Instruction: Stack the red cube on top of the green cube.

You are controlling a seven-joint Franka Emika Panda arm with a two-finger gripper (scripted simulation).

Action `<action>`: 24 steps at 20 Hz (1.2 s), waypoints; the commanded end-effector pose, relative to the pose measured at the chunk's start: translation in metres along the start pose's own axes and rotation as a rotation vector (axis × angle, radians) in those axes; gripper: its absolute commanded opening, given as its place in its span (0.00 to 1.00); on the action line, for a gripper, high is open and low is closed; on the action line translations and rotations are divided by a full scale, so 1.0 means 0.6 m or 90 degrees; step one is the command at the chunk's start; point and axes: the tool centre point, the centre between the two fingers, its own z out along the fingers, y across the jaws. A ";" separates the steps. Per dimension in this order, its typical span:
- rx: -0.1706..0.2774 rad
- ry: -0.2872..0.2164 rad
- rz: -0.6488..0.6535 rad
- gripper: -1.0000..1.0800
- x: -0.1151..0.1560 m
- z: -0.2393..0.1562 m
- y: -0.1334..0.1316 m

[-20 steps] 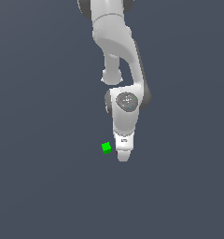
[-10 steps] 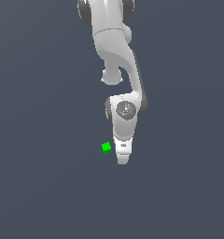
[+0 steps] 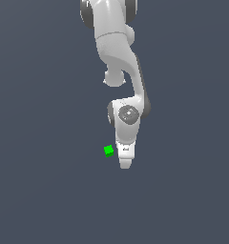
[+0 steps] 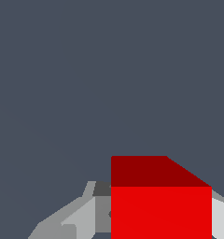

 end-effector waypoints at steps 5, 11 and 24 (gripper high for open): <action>0.000 0.000 0.000 0.00 0.000 0.000 0.000; 0.000 0.000 0.000 0.00 0.000 -0.019 -0.001; 0.000 0.000 0.000 0.00 0.000 -0.150 -0.002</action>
